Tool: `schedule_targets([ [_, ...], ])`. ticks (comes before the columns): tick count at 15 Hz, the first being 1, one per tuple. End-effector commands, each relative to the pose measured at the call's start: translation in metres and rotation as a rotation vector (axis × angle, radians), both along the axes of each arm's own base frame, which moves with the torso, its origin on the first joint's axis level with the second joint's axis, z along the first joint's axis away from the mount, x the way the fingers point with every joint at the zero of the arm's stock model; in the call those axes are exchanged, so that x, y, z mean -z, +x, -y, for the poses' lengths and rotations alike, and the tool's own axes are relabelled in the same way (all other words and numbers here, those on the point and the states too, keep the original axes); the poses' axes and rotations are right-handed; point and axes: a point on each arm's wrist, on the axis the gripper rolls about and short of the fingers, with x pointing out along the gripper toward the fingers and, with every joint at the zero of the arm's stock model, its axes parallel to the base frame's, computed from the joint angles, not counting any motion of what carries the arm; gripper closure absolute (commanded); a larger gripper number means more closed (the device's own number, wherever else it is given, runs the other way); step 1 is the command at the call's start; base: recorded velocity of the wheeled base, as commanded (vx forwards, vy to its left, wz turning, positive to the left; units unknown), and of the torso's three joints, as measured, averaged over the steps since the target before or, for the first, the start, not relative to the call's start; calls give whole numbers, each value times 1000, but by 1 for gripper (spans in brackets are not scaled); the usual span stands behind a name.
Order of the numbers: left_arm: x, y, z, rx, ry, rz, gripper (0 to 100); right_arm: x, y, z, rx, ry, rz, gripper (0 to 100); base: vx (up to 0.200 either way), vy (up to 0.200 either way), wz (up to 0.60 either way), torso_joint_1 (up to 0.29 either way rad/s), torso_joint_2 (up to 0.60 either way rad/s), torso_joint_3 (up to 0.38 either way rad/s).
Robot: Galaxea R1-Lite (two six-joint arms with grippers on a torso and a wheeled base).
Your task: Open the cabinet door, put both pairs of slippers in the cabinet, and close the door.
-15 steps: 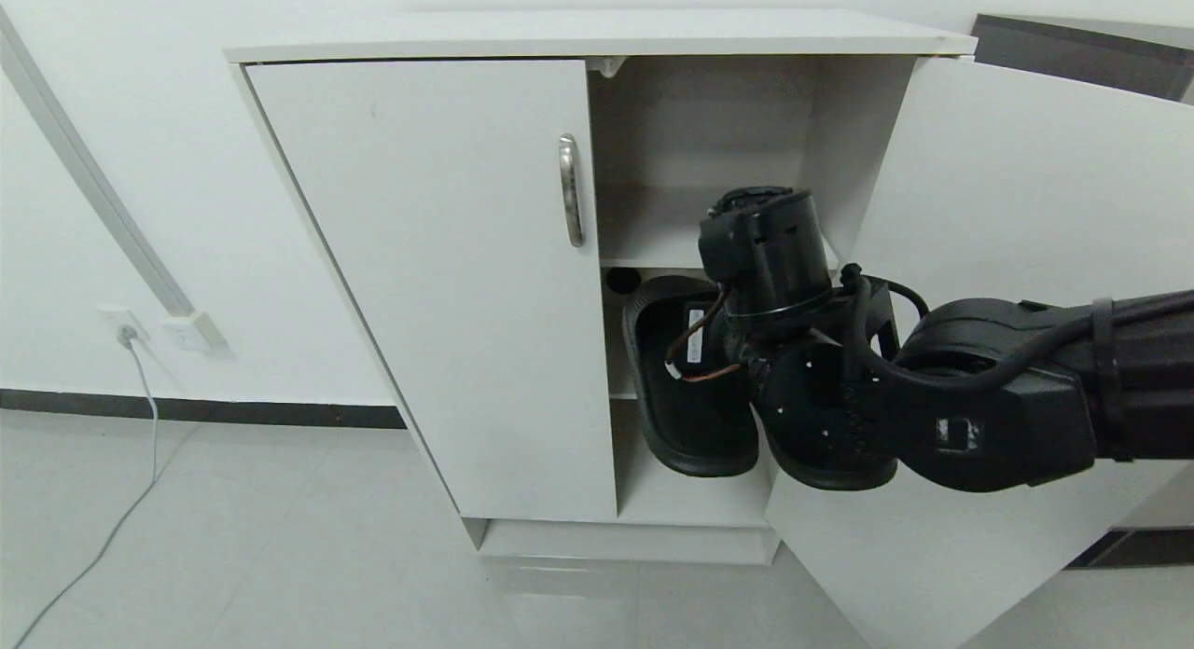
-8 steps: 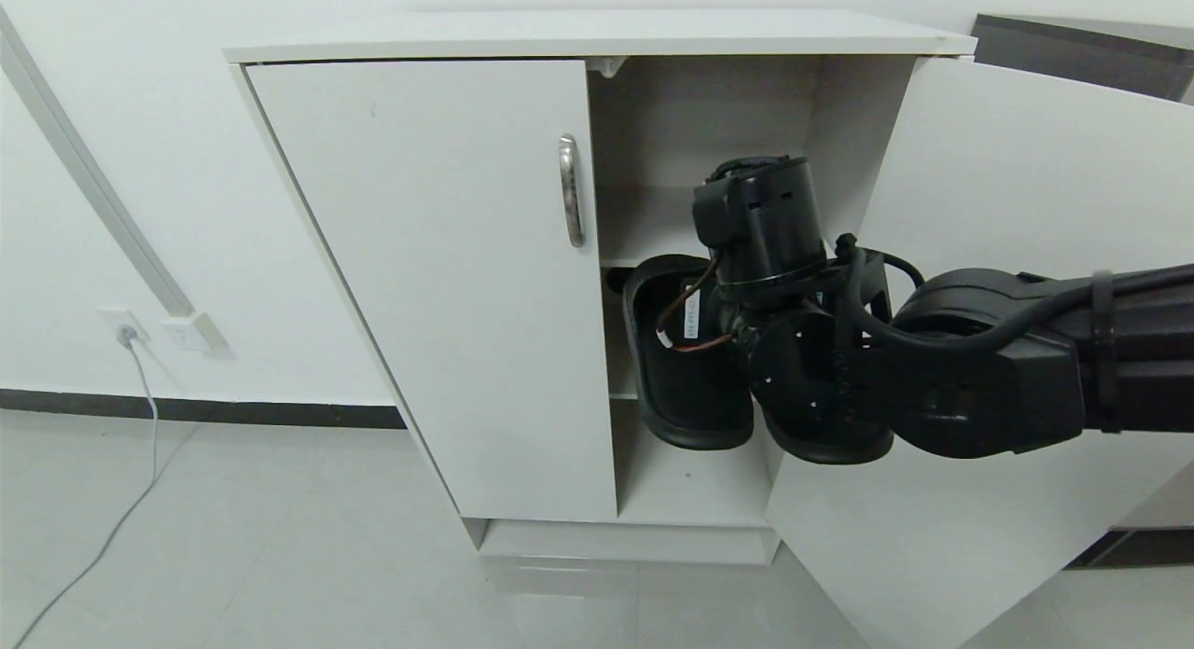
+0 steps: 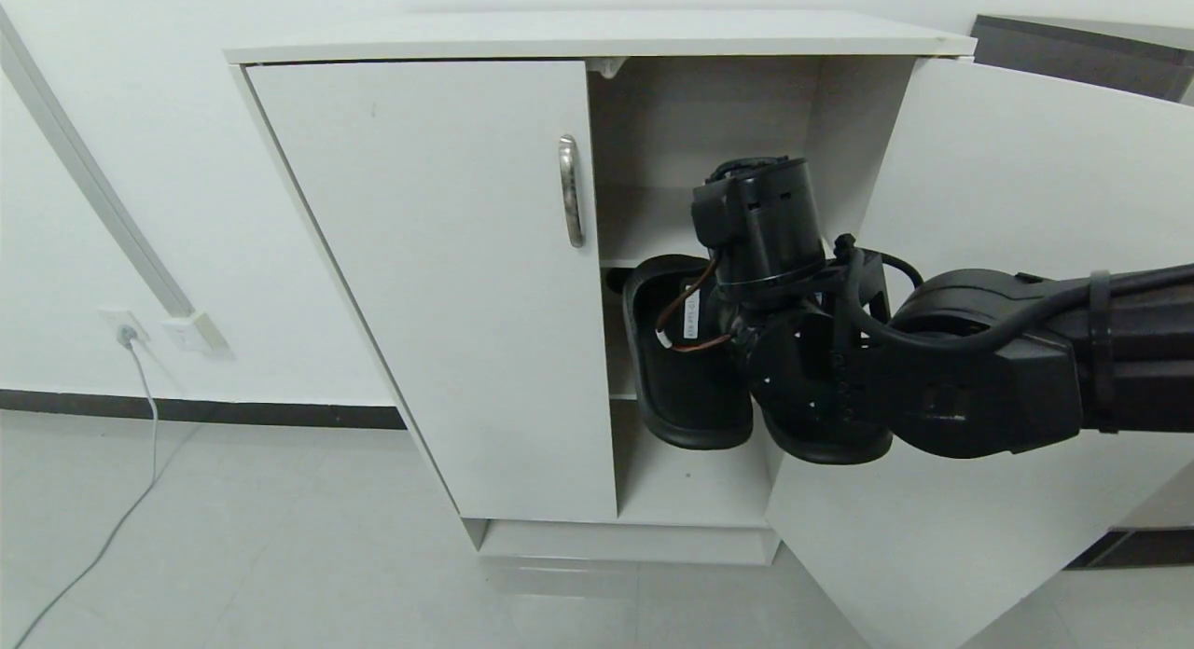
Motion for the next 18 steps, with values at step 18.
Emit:
schedule_targets([
  [18,0,0,0,1,4,-2,100,28,21,-9,16,-31,-6,100,100,0,0,0,2,2],
])
